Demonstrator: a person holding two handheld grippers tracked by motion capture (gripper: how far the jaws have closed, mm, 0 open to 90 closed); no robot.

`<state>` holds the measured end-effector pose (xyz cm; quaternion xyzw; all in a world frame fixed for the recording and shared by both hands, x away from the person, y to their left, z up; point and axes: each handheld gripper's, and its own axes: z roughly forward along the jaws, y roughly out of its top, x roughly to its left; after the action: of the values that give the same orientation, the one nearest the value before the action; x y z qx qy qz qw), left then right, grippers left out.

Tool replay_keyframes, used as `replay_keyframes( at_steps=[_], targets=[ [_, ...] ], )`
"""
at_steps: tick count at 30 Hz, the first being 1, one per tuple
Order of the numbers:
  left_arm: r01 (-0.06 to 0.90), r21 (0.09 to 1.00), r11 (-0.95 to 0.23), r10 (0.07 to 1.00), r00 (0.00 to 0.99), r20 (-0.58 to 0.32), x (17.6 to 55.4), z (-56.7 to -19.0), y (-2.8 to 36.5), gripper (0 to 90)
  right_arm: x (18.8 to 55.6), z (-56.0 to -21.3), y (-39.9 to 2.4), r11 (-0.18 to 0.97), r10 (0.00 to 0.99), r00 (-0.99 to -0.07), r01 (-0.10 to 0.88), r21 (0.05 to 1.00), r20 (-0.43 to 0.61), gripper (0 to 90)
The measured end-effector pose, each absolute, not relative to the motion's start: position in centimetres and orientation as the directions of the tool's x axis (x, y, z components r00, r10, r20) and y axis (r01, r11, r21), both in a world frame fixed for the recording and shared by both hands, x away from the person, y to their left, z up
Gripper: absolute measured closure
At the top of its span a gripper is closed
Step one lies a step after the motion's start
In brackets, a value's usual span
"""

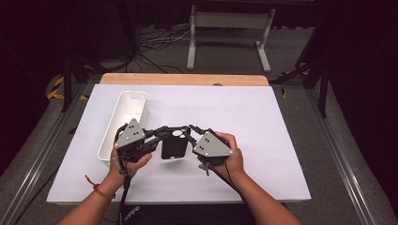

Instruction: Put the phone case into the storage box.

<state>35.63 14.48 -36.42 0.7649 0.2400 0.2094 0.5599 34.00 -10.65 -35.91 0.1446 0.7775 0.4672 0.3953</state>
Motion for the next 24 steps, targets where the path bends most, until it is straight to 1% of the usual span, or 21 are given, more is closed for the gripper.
replay_keyframes(
  at_steps=[2, 8, 11, 14, 17, 21, 22, 23, 24],
  targets=[
    [0.129, 0.958, -0.257, 0.604, 0.795, 0.055, 35.5, -36.3, 14.6, 82.2, 34.1, -35.9, -10.7, 0.512, 0.6, -0.654, -0.13, 0.849, -0.461, 67.5],
    [0.119, 0.957, -0.265, 0.607, 0.791, 0.069, 35.4, -36.0, 14.9, 82.2, 34.1, -35.4, -11.2, 0.481, 0.616, -0.66, -0.116, 0.869, -0.43, 65.7],
    [0.117, 0.961, -0.252, 0.612, 0.788, 0.065, 35.4, -35.9, 15.0, 82.1, 34.1, -35.3, -11.5, 0.459, 0.622, -0.671, -0.104, 0.882, -0.403, 62.8],
    [0.114, 0.962, -0.25, 0.614, 0.787, 0.066, 35.5, -35.7, 15.2, 82.2, 33.9, -35.6, -12.0, 0.469, 0.622, -0.673, -0.089, 0.879, -0.4, 59.5],
    [0.11, 0.962, -0.248, 0.616, 0.785, 0.069, 35.5, -35.6, 15.2, 82.1, 33.9, -36.1, -12.7, 0.455, 0.633, -0.678, -0.066, 0.888, -0.375, 54.4],
    [0.107, 0.961, -0.253, 0.611, 0.789, 0.073, 35.4, -35.6, 15.2, 82.1, 33.8, -37.0, -13.4, 0.459, 0.634, -0.684, -0.043, 0.887, -0.361, 44.0],
    [0.107, 0.961, -0.253, 0.611, 0.789, 0.073, 35.4, -35.6, 15.2, 82.1, 33.8, -37.0, -13.4, 0.459, 0.634, -0.684, -0.043, 0.887, -0.361, 44.0],
    [0.1, 0.964, -0.247, 0.611, 0.788, 0.075, 35.4, -35.6, 15.2, 82.1, 33.6, -37.5, -13.7, 0.462, 0.63, -0.687, -0.042, 0.886, -0.362, 39.5],
    [0.1, 0.964, -0.247, 0.611, 0.788, 0.075, 35.4, -35.6, 15.2, 82.2, 33.6, -37.5, -13.7, 0.462, 0.63, -0.687, -0.042, 0.886, -0.362, 39.5]
  ],
)
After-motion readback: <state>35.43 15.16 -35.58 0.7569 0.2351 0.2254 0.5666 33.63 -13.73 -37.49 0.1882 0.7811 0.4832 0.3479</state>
